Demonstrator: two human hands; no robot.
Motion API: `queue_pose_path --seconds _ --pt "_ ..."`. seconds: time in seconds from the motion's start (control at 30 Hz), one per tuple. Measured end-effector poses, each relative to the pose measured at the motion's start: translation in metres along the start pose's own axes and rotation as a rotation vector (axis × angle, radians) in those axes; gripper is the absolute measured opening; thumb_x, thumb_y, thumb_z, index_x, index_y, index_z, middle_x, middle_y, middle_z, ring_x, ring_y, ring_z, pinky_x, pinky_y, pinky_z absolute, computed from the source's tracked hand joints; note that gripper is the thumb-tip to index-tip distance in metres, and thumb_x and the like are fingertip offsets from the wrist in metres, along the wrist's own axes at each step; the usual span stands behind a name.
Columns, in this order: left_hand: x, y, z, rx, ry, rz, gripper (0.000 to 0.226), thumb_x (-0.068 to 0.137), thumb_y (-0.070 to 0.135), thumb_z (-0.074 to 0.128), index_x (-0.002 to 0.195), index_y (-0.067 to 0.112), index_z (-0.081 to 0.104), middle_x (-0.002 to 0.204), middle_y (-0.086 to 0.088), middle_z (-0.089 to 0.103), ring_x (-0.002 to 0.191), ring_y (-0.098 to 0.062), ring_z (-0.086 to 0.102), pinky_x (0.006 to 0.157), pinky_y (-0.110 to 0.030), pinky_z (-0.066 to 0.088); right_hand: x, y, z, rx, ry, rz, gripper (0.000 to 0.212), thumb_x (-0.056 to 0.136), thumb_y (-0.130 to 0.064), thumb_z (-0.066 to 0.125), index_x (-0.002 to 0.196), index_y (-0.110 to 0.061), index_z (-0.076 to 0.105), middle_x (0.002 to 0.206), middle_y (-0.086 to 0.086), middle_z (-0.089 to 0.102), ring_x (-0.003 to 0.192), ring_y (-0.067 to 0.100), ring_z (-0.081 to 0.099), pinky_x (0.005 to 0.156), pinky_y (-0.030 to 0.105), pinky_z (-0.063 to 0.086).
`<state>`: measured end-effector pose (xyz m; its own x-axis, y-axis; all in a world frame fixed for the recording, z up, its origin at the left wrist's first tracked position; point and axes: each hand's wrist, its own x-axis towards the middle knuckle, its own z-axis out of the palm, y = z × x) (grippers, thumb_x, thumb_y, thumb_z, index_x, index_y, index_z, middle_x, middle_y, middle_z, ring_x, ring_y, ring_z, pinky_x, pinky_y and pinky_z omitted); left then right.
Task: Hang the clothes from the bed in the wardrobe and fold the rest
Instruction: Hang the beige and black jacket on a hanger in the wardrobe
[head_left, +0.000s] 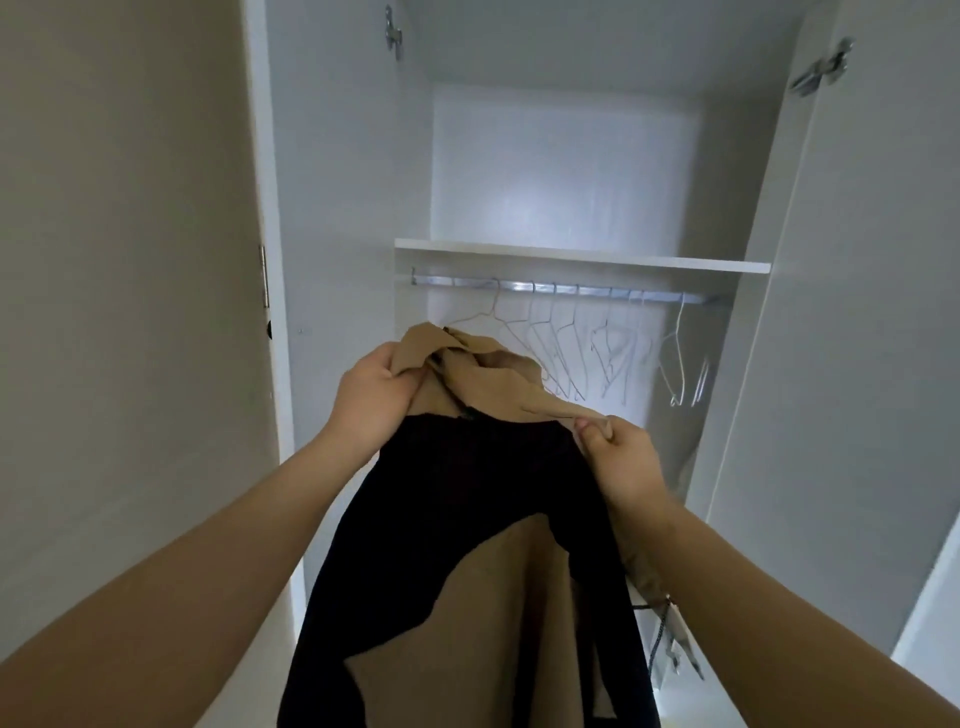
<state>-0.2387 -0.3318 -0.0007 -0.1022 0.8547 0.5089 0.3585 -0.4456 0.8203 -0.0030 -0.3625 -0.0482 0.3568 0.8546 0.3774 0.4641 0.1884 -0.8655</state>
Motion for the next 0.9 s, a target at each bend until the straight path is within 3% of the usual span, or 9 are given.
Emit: queue_pose_path --seconds 0.07,0.13,0.23,0.33,0.47,0.57,0.73,0.83,0.9 --pt "0.021 -0.019 0.011 0.306 -0.018 0.126 0.015 0.094 0.023 0.046 0.085 0.015 0.055 0.08 0.001 0.06 0.065 -0.007 0.05 0.056 -0.016 0.037 0.029 0.012 0.012 -0.018 0.029 0.014 0.035 0.095 -0.028 0.048 0.079 0.003 0.055 0.073 0.01 0.058 0.069 0.021 0.051 0.06 0.028 0.04" --pt "0.046 -0.041 0.026 0.484 -0.022 0.156 0.018 0.095 0.023 0.043 0.09 0.01 0.055 0.086 -0.01 0.063 0.071 -0.022 0.054 0.06 -0.027 0.038 0.059 0.024 0.026 -0.029 0.053 0.018 0.032 0.095 -0.026 0.047 0.08 0.002 0.056 0.073 0.009 0.059 0.068 0.021 0.051 0.059 0.027 0.04" --pt "0.091 -0.071 0.051 0.52 -0.041 0.061 0.019 0.095 0.023 0.04 0.093 0.011 0.054 0.09 -0.01 0.062 0.08 -0.028 0.055 0.065 -0.03 0.038 0.108 0.041 0.053 -0.018 0.042 0.036 0.031 0.095 -0.026 0.046 0.072 -0.006 0.054 0.069 0.006 0.057 0.068 0.02 0.051 0.061 0.029 0.041" --pt "0.134 -0.089 0.072 0.356 -0.152 -0.106 0.017 0.095 0.023 0.04 0.096 0.016 0.056 0.093 -0.002 0.057 0.084 -0.02 0.051 0.072 -0.029 0.038 0.148 0.056 0.073 -0.032 0.016 0.061 0.033 0.097 -0.029 0.043 0.071 -0.012 0.053 0.069 0.002 0.056 0.067 0.017 0.051 0.058 0.027 0.038" --pt "0.17 -0.099 0.088 -0.163 -0.21 -0.416 0.013 0.095 0.015 0.048 0.102 0.011 0.058 0.097 -0.01 0.063 0.084 -0.02 0.06 0.072 -0.027 0.05 0.185 0.074 0.097 -0.142 -0.046 0.092 0.032 0.097 -0.025 0.042 0.095 0.0 0.062 0.088 0.013 0.065 0.069 0.013 0.05 0.062 0.026 0.041" --pt "0.192 -0.102 0.095 -0.28 -0.178 -0.478 0.011 0.093 0.01 0.051 0.1 0.009 0.059 0.084 -0.006 0.063 0.073 -0.016 0.059 0.058 -0.022 0.047 0.204 0.084 0.112 -0.22 -0.115 0.076 0.03 0.097 -0.017 0.041 0.097 0.003 0.062 0.094 0.018 0.066 0.065 0.011 0.047 0.058 0.02 0.037" --pt "0.222 -0.095 0.111 -0.417 -0.108 -0.626 0.026 0.094 0.013 0.05 0.118 0.003 0.056 0.095 -0.013 0.061 0.083 -0.025 0.057 0.073 -0.034 0.047 0.232 0.072 0.125 -0.086 -0.253 0.075 0.021 0.095 -0.014 0.044 0.11 -0.01 0.059 0.098 0.001 0.059 0.082 0.012 0.052 0.07 0.02 0.04" --pt "0.231 -0.086 0.128 -0.455 -0.133 -0.673 0.027 0.095 0.01 0.048 0.119 -0.002 0.054 0.082 -0.012 0.057 0.071 -0.022 0.054 0.065 -0.033 0.047 0.236 0.048 0.124 0.213 -0.47 0.154 0.028 0.085 -0.025 0.063 0.11 -0.024 0.051 0.103 -0.004 0.058 0.085 0.006 0.056 0.062 0.015 0.041" --pt "0.233 -0.08 0.14 -0.477 -0.139 -0.686 0.026 0.095 0.008 0.047 0.118 -0.003 0.054 0.081 -0.012 0.056 0.069 -0.022 0.054 0.066 -0.035 0.048 0.235 0.038 0.126 0.227 -0.692 0.109 0.03 0.079 -0.022 0.07 0.1 -0.03 0.05 0.099 -0.012 0.063 0.079 -0.003 0.062 0.054 0.008 0.045"
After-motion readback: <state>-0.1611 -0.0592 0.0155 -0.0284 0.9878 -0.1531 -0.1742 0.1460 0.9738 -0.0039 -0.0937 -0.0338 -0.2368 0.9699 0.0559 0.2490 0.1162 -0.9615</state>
